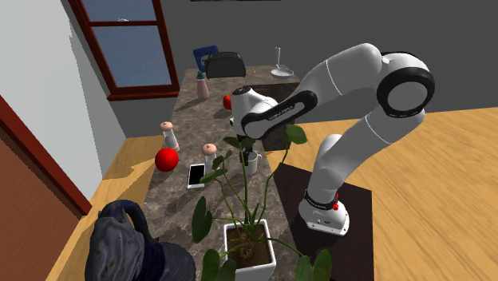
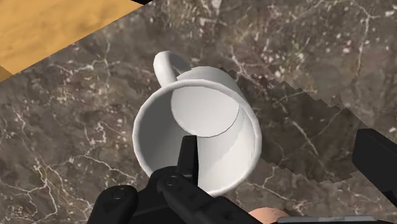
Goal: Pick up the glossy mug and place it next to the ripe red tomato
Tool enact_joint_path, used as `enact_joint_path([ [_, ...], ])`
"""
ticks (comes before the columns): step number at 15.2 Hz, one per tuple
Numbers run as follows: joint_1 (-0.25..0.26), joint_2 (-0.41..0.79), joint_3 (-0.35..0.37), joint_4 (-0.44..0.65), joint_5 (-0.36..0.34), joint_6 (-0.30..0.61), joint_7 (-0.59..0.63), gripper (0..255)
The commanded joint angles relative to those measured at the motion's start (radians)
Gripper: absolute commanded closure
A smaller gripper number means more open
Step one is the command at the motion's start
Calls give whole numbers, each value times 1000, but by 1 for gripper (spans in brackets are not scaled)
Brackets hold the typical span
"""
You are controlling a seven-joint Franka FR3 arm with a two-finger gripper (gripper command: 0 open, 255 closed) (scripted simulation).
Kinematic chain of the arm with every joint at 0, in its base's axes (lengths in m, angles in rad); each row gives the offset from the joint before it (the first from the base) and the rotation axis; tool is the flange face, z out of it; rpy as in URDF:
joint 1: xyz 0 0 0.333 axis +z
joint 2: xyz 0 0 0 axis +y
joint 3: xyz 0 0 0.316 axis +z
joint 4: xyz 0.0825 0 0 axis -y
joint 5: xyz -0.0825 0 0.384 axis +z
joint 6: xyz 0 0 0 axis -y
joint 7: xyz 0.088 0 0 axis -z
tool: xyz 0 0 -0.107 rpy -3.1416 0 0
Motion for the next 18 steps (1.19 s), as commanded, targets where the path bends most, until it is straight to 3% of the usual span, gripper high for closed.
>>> enact_joint_path([
  [1,-7,49,-1,-7,-15,71,-8,0],
  [8,-17,135,0,-57,-28,207,0,0],
  [16,-17,135,0,-57,-28,207,0,0],
  [17,-17,135,0,-57,-28,207,0,255],
  [18,-17,135,0,-57,-28,207,0,255],
])
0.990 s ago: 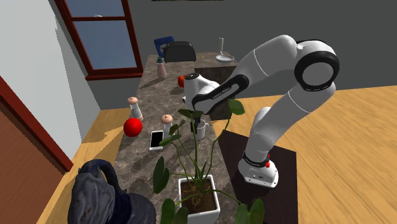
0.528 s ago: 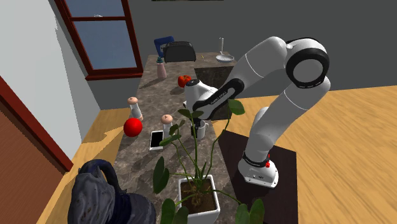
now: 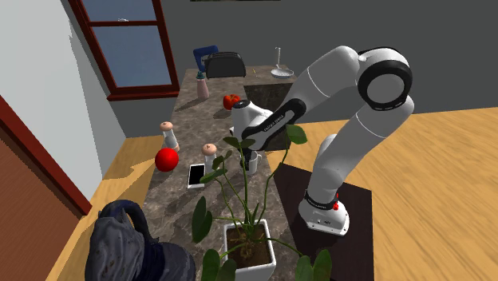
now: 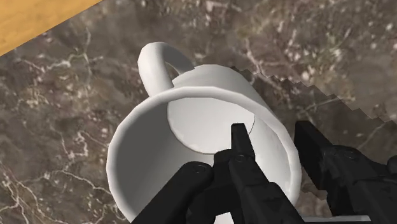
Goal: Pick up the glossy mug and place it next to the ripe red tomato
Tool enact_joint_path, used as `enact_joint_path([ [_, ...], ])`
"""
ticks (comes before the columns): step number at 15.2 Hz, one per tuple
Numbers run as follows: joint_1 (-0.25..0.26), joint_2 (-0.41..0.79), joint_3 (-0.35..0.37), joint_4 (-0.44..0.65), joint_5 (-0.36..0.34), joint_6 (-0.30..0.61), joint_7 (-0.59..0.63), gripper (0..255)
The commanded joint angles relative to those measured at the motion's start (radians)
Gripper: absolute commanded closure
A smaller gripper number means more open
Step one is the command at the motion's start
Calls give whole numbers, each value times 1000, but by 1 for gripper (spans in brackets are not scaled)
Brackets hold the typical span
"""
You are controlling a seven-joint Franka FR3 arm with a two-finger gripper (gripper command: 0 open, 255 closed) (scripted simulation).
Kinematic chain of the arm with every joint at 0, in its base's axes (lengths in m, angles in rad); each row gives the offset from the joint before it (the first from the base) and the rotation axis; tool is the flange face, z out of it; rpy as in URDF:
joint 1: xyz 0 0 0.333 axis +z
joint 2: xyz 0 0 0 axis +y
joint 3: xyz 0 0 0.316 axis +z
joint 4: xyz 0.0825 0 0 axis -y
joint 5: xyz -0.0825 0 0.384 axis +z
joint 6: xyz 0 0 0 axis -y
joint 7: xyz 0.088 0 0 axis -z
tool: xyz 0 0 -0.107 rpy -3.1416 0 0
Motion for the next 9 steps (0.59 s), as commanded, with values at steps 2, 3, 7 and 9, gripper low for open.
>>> enact_joint_path([
  [2,0,0,0,0,0,0,0,255],
  [3,0,0,0,0,0,0,0,255],
  [7,0,0,0,0,0,0,0,255],
  [9,1,-14,-1,5,2,-18,-2,255],
])
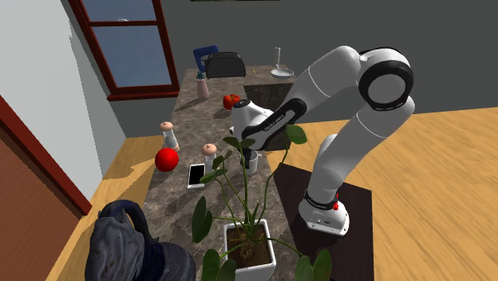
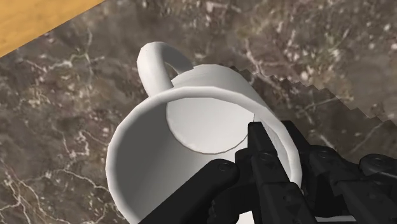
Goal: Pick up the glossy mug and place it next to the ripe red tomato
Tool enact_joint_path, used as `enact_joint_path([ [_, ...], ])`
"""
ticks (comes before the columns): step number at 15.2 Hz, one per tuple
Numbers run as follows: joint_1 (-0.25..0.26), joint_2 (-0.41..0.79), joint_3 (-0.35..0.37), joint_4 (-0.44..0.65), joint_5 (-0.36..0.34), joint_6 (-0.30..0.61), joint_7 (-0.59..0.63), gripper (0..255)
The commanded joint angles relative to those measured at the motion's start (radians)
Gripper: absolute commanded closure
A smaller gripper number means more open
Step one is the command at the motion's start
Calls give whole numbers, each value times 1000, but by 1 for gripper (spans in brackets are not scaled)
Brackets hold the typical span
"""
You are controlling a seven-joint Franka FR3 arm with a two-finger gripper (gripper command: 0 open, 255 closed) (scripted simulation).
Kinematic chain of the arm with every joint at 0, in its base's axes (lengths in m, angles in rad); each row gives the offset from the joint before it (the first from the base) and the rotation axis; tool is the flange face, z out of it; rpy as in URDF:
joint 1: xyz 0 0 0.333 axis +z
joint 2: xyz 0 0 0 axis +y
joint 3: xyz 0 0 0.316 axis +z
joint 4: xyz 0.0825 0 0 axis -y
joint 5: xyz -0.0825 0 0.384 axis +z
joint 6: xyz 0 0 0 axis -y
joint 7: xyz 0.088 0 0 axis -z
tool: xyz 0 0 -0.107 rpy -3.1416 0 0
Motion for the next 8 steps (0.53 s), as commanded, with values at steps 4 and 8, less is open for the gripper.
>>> enact_joint_path([
  [4,4,-56,-3,27,7,-82,-8,255],
  [8,7,-99,-6,55,12,-152,-15,255],
])
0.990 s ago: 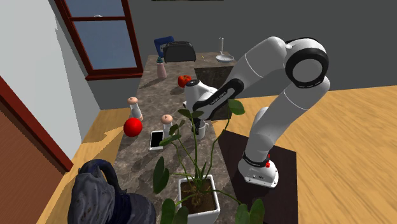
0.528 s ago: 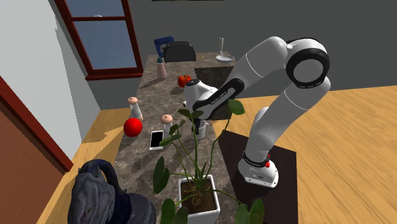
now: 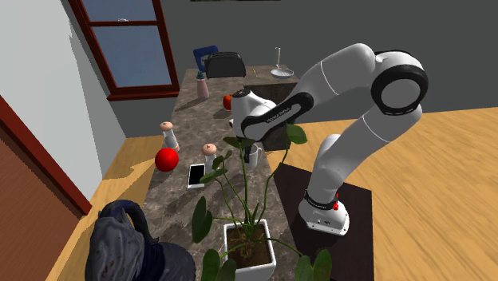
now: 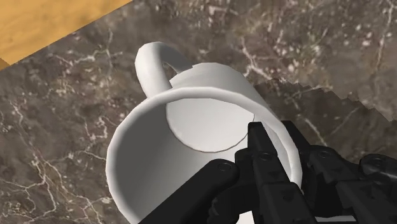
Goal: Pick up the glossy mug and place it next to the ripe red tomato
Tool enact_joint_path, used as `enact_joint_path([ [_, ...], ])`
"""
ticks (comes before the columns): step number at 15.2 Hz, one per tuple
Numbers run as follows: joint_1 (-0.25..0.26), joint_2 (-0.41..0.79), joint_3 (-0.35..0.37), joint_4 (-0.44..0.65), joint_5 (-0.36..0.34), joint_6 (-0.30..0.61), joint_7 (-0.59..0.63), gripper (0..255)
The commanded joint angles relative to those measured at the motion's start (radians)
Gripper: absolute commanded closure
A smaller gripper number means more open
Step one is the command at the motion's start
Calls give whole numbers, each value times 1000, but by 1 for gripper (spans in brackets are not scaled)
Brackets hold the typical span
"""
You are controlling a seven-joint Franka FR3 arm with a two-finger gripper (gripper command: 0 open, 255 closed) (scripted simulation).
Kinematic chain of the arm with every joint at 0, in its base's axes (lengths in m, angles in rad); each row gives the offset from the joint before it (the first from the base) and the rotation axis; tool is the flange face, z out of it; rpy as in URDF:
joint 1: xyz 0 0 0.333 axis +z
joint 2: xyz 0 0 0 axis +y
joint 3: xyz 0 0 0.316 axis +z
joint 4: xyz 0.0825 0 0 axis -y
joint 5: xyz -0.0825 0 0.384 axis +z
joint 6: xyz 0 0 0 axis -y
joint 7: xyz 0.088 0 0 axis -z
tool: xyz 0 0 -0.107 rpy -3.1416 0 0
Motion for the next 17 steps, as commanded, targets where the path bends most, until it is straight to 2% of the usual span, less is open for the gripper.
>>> enact_joint_path([
  [1,1,-19,-1,15,2,-35,-3,255],
  [17,5,-125,-8,165,10,-290,-21,255],
])
